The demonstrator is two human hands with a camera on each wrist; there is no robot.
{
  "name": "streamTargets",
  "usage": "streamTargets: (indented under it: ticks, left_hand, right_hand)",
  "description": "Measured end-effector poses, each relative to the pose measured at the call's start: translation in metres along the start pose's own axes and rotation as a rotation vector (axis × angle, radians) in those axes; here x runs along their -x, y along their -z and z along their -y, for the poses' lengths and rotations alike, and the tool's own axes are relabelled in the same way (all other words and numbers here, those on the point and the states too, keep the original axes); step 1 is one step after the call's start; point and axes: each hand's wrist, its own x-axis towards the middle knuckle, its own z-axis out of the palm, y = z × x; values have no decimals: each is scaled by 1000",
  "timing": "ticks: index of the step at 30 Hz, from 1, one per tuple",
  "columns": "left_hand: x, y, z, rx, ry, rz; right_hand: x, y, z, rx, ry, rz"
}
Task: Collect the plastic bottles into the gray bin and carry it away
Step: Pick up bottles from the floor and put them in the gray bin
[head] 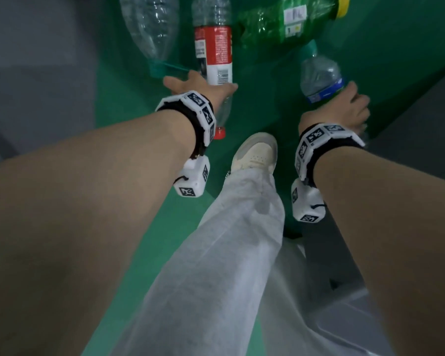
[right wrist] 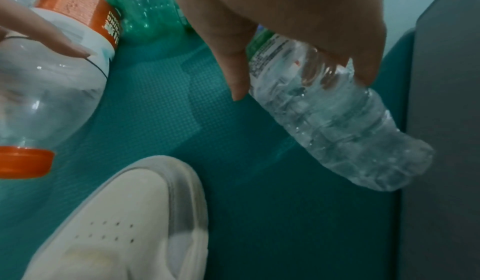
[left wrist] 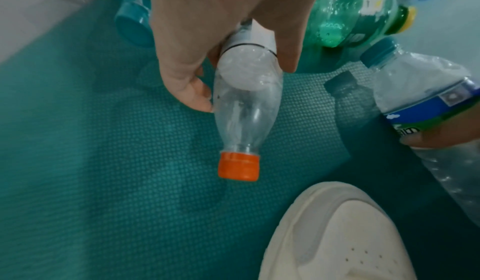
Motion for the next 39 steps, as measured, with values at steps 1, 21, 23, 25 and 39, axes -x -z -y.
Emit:
streamTargets:
  ticks: [1, 21, 23, 25, 39]
  left_hand:
    - [-2, -2, -1, -5, -3, 2]
    - [152, 26, -6, 13, -317, 54]
    - [174, 32, -14, 24, -352, 45]
    - [196, 38, -26, 51, -379, 41]
    - [354, -10, -84, -83, -781, 154]
  right_hand:
    - [-7, -1, 1, 13, -16, 43]
    - [87, 138, -17, -435, 14, 312]
    - [99, 159, -27, -429, 53, 259]
    - [109, 180, -39, -448, 83, 253]
    - [138, 243, -197, -820, -141, 90]
